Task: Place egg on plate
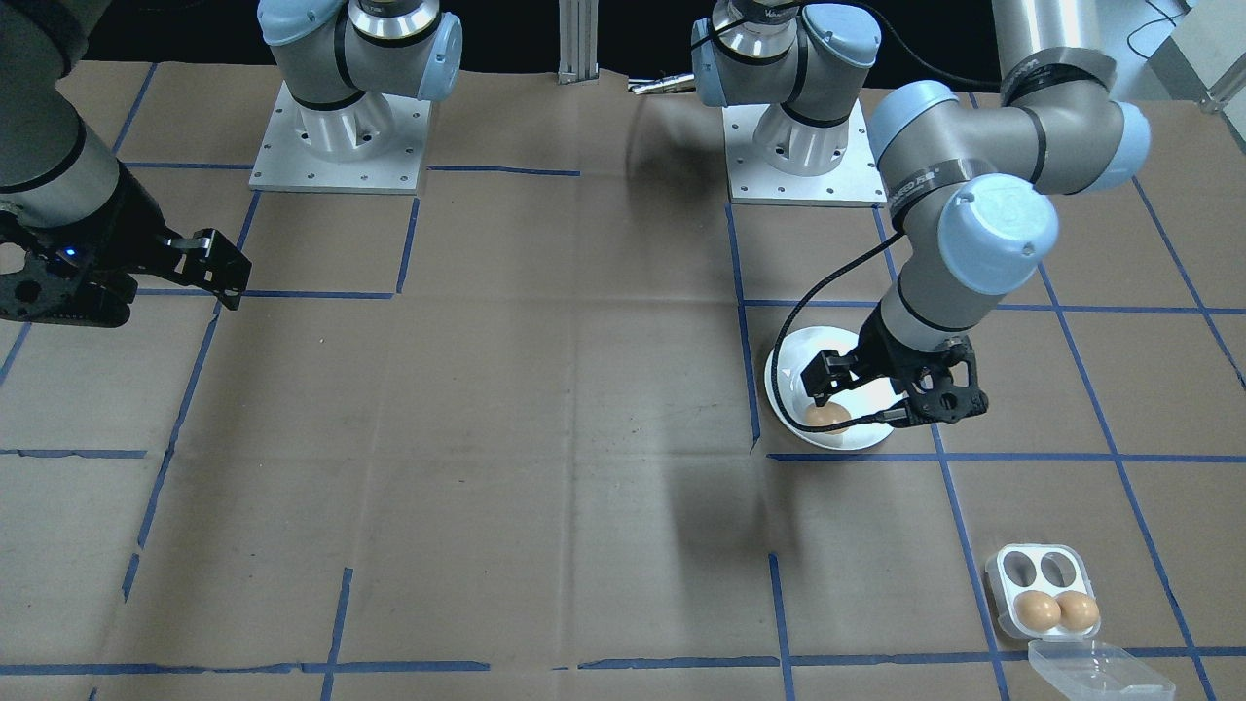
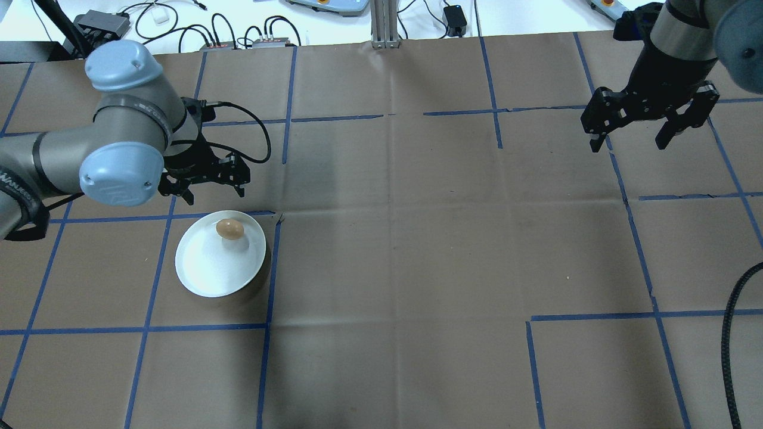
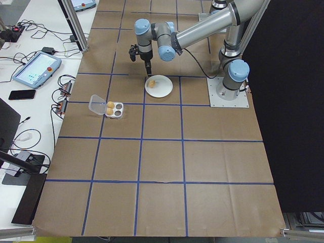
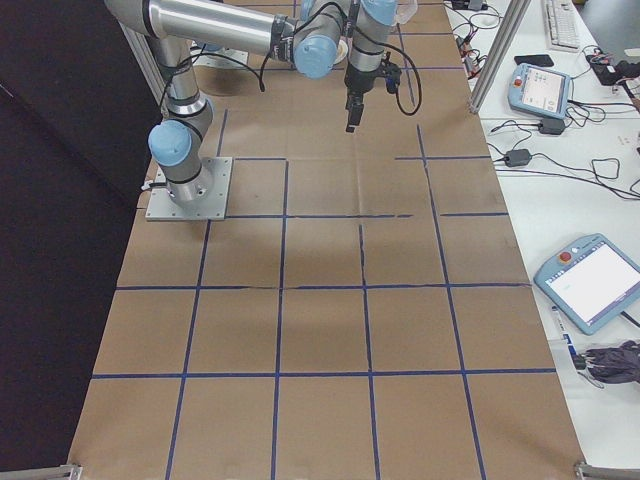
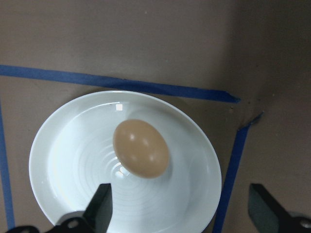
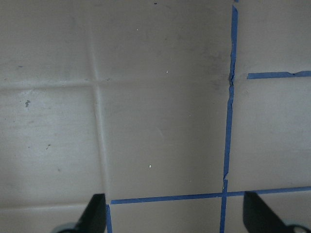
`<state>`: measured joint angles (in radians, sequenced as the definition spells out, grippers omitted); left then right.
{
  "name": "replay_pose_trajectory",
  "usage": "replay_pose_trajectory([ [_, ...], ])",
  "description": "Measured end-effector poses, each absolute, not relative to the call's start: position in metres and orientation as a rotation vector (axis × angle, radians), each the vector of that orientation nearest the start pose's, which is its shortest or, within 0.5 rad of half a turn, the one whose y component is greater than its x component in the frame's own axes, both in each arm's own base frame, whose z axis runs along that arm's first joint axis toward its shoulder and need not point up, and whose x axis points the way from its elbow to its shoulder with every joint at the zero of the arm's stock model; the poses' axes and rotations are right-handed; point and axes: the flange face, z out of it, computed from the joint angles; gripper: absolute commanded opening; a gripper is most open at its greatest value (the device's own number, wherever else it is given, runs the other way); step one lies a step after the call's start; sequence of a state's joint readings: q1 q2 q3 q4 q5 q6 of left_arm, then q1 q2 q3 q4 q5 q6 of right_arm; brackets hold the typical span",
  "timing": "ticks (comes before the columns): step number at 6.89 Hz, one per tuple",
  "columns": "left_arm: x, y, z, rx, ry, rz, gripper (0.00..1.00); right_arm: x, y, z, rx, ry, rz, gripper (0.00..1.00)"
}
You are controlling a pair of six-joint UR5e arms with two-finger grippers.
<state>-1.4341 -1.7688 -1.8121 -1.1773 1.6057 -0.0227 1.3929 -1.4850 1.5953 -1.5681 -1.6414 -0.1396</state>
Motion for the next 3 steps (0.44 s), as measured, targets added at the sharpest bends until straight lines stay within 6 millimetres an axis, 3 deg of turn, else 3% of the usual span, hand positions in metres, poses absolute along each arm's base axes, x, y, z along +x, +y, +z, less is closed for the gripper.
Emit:
replay_pose_trajectory([
  [2, -0.030, -0.577, 0.359, -0.231, 3.104, 0.059, 1.00, 0.033, -0.528, 0.433, 0.055, 3.187, 0.195, 1.00],
  [3, -0.008, -0.596, 0.369, -0.222, 3.109, 0.059, 1.00, 0.033, -0.528, 0.433, 0.055, 3.187, 0.195, 1.00],
])
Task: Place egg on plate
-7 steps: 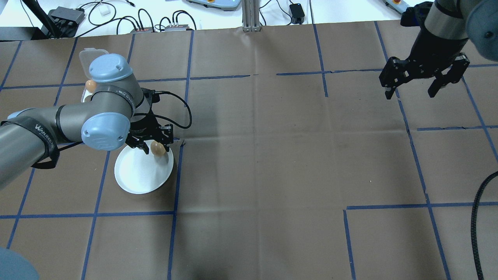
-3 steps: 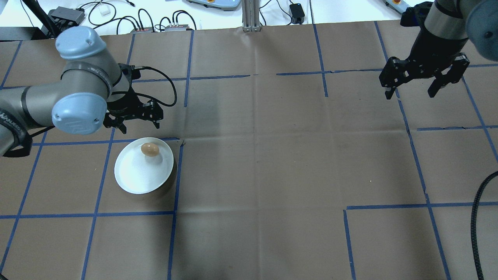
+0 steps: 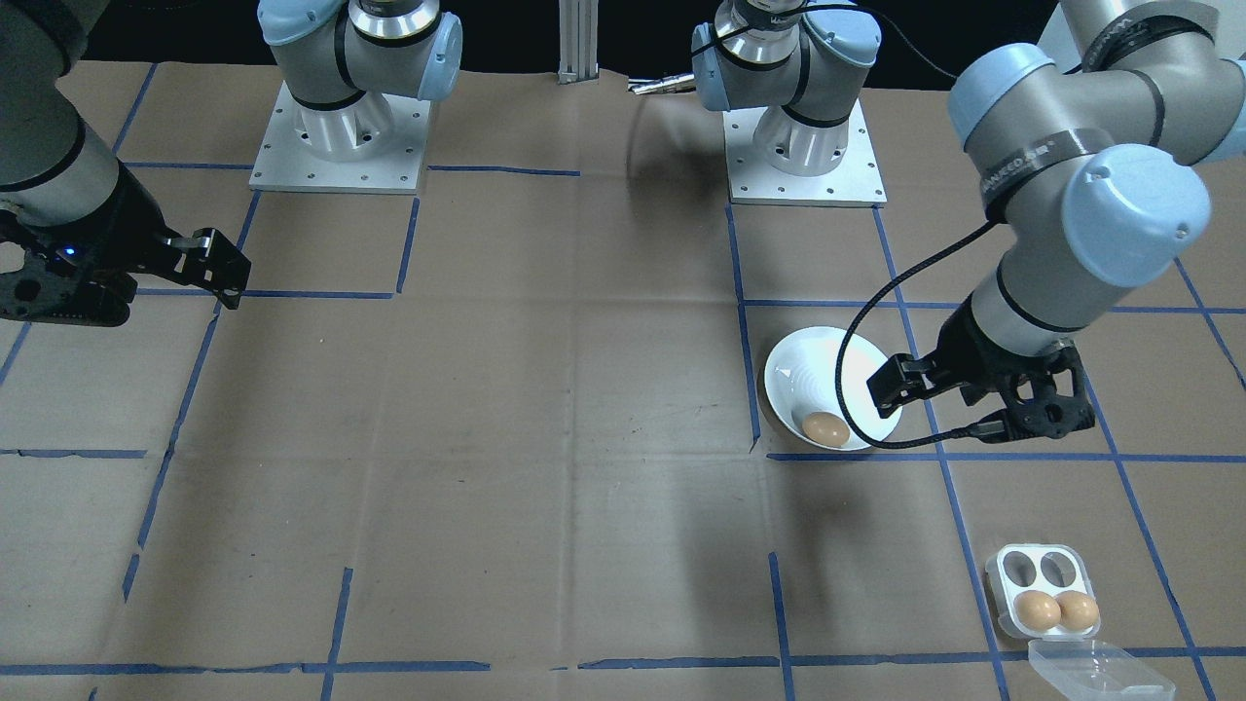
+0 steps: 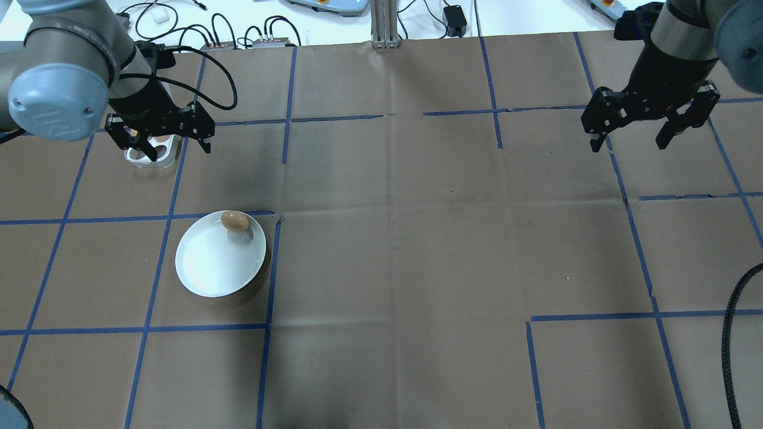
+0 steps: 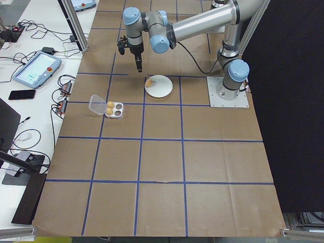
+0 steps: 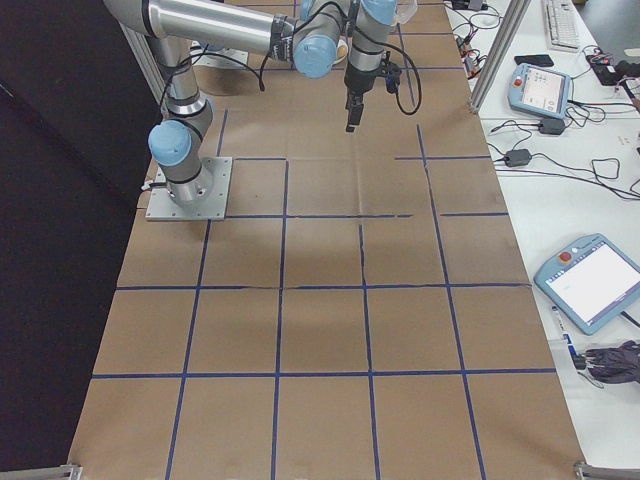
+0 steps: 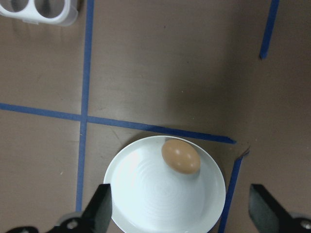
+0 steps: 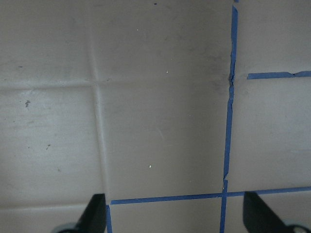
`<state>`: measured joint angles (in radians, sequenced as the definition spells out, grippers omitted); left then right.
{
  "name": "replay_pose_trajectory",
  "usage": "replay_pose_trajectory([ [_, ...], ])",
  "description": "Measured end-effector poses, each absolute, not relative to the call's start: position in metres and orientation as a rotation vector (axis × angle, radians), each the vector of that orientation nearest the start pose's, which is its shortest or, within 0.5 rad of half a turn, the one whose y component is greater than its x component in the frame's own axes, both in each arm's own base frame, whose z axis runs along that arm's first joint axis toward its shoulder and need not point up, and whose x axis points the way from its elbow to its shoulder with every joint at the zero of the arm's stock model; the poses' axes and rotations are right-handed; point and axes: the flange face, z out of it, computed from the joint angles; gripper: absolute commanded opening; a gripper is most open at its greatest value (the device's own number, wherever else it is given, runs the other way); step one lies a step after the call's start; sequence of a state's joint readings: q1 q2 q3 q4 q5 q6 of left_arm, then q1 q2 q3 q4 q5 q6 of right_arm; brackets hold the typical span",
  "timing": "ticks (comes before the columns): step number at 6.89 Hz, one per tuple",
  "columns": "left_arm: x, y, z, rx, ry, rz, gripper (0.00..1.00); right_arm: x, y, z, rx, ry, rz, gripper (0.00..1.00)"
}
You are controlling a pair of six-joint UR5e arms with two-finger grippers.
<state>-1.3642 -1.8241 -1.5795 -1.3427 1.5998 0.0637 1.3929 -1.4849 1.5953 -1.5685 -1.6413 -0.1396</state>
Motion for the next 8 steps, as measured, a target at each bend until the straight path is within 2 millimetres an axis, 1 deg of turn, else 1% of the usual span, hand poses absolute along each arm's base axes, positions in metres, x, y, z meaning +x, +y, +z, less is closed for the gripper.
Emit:
replay_pose_trajectory([
  [1, 0.022, -0.616, 0.371, -0.213, 3.113, 0.053, 1.00, 0.033, -0.528, 0.433, 0.055, 3.187, 0.196, 1.00],
  [2, 0.063, -0.639, 0.368, -0.195, 3.116, 0.045, 1.00, 0.033, -0.528, 0.433, 0.055, 3.187, 0.197, 1.00],
  [3, 0.105, -0.663, 0.360, -0.173, 3.116, 0.035, 1.00, 0.033, -0.528, 0.433, 0.055, 3.187, 0.197, 1.00],
  [4, 0.138, -0.686, 0.351, -0.147, 3.114, 0.025, 1.00, 0.033, -0.528, 0.433, 0.055, 3.187, 0.197, 1.00],
  [5, 0.157, -0.705, 0.342, -0.083, 3.113, 0.017, 1.00, 0.033, -0.528, 0.433, 0.055, 3.187, 0.197, 1.00],
  [6, 0.167, -0.716, 0.336, 0.070, 3.109, 0.015, 1.00, 0.033, -0.528, 0.433, 0.055, 3.187, 0.196, 1.00],
  [8, 0.172, -0.721, 0.329, 0.431, 3.081, 0.027, 1.00, 0.033, -0.528, 0.433, 0.055, 3.187, 0.196, 1.00],
])
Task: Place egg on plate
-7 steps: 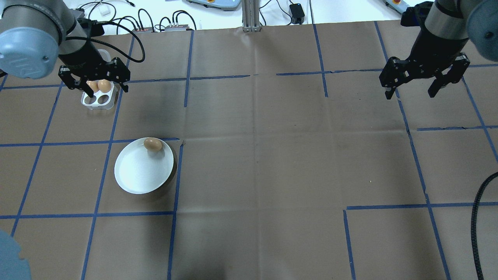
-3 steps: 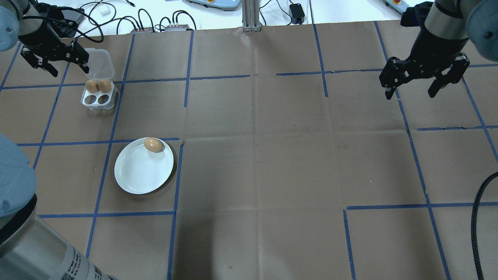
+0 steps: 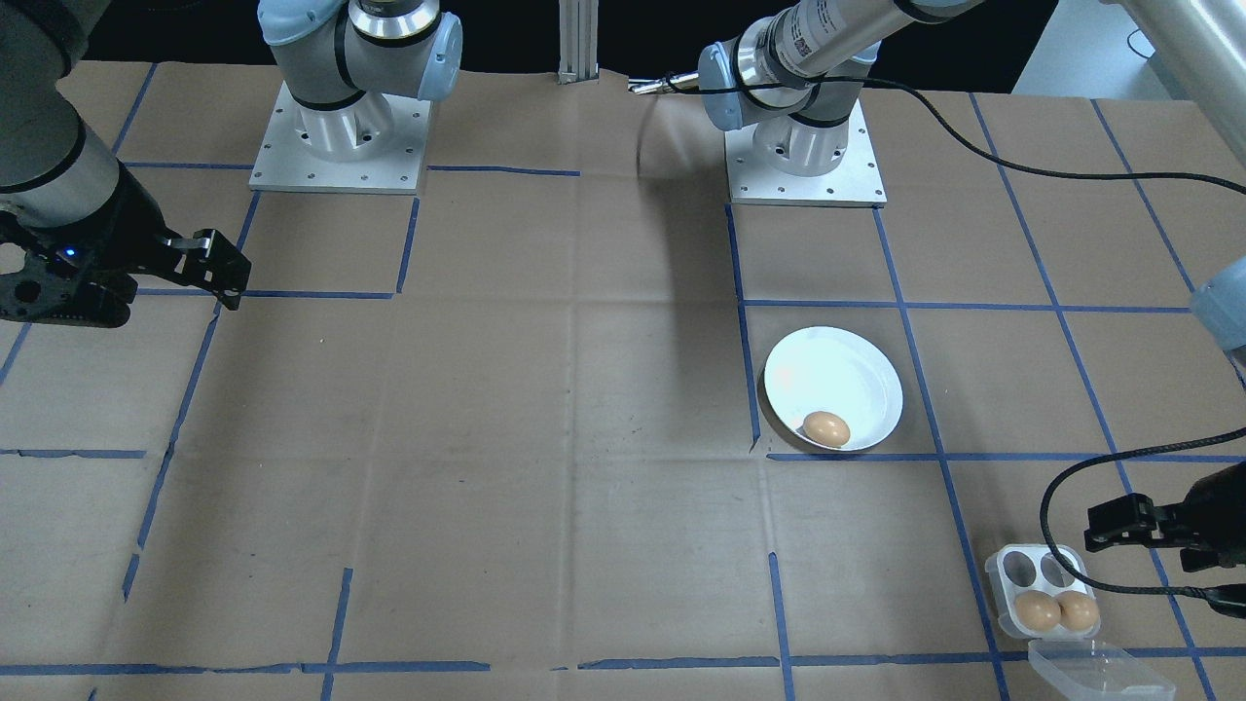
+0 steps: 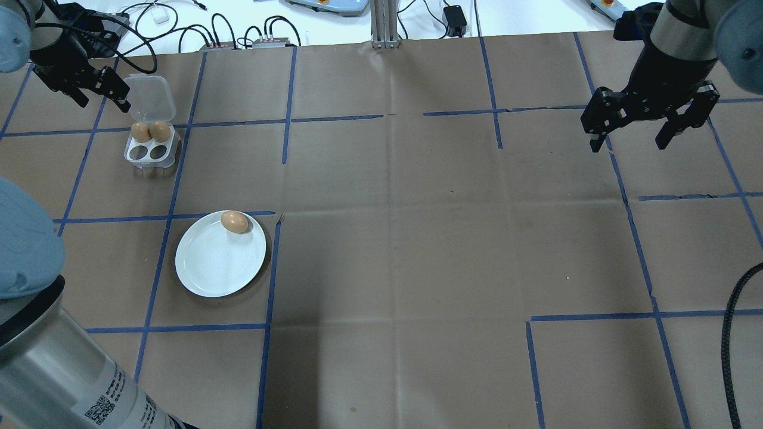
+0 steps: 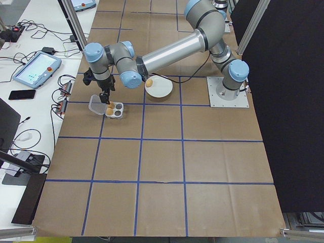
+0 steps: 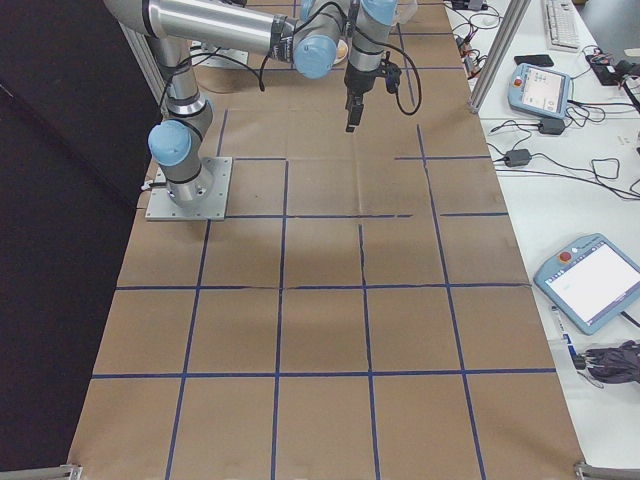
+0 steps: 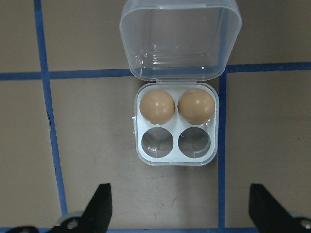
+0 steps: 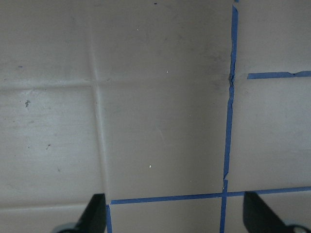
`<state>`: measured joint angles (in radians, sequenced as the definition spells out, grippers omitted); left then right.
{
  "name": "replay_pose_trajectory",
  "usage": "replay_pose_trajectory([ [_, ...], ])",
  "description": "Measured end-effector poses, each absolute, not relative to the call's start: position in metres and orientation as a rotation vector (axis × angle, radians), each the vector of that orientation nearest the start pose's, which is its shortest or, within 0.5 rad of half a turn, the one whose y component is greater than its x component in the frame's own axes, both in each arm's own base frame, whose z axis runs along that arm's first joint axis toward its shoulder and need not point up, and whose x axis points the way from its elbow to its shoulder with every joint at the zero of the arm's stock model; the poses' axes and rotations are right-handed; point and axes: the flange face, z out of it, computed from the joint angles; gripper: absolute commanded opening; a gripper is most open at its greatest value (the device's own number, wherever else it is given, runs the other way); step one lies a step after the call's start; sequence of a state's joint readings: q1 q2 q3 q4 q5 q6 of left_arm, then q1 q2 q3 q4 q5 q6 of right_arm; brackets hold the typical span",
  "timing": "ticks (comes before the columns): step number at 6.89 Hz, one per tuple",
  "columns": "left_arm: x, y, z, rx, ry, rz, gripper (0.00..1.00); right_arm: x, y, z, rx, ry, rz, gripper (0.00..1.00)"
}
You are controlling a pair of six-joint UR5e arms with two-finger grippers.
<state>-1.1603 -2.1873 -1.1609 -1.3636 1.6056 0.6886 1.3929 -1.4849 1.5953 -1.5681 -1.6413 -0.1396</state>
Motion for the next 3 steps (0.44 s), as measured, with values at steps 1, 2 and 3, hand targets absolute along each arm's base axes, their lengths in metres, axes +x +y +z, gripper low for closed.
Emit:
replay_pose_trajectory([
  [1, 0.174, -0.722, 0.325, 0.635, 3.043, 0.038, 1.00, 0.033, -0.528, 0.433, 0.055, 3.187, 0.196, 1.00],
  [2, 0.177, -0.725, 0.319, 0.816, 2.989, 0.044, 1.00, 0.033, -0.528, 0.433, 0.055, 3.187, 0.196, 1.00],
  [3, 0.181, -0.732, 0.311, 0.974, 2.925, 0.028, 1.00, 0.033, -0.528, 0.433, 0.055, 3.187, 0.196, 1.00],
])
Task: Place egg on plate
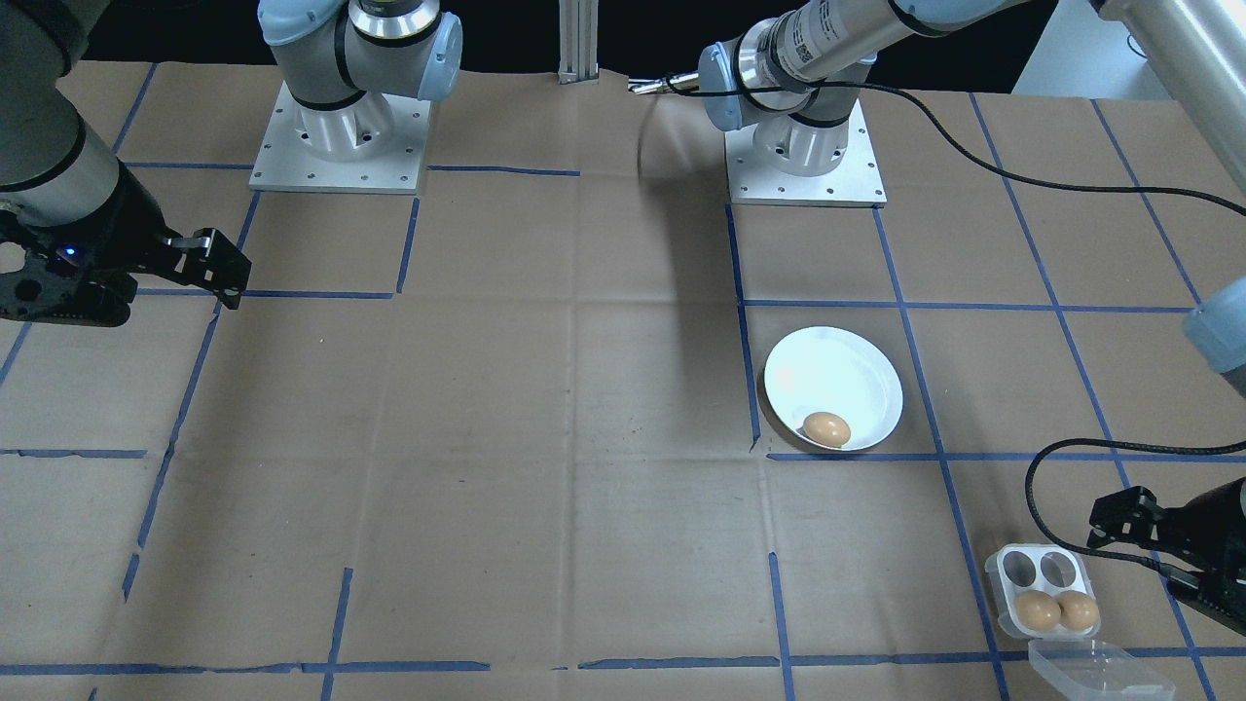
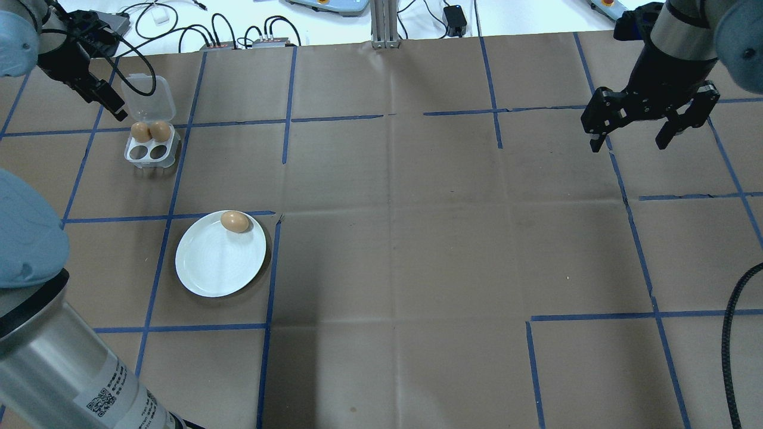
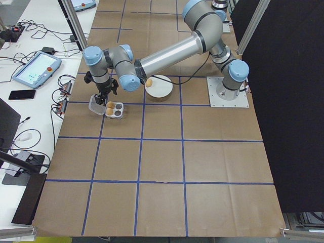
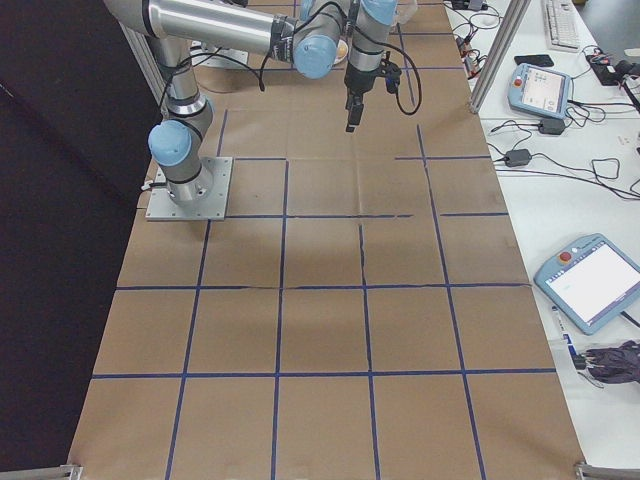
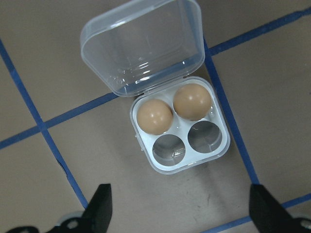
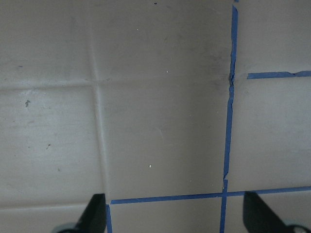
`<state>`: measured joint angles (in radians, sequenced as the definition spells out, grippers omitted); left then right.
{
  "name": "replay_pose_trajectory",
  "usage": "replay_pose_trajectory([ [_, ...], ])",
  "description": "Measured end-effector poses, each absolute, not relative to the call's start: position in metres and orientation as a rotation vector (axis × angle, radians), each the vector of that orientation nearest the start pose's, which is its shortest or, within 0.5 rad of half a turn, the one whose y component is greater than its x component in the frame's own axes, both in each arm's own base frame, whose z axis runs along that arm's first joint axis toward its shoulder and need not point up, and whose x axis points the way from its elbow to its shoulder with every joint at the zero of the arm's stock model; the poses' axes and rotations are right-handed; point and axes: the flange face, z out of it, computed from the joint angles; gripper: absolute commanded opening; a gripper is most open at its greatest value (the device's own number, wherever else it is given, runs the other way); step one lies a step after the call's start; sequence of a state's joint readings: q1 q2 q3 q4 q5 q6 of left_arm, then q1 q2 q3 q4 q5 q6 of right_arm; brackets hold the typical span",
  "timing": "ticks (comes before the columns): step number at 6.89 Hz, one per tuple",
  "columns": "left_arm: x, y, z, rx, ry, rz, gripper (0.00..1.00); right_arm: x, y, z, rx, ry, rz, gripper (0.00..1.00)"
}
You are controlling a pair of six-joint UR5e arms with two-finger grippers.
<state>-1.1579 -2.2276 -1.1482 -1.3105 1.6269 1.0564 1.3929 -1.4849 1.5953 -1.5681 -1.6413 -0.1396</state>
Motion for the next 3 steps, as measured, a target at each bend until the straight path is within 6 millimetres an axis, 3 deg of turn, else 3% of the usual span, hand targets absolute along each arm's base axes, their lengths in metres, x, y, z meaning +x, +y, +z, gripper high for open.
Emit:
replay_pose_trajectory([
  [3, 0.194, -0.748, 0.280, 1.348, 2.737, -0.012, 1.00, 0.033, -0.528, 0.433, 0.055, 3.186, 0.196, 1.00],
])
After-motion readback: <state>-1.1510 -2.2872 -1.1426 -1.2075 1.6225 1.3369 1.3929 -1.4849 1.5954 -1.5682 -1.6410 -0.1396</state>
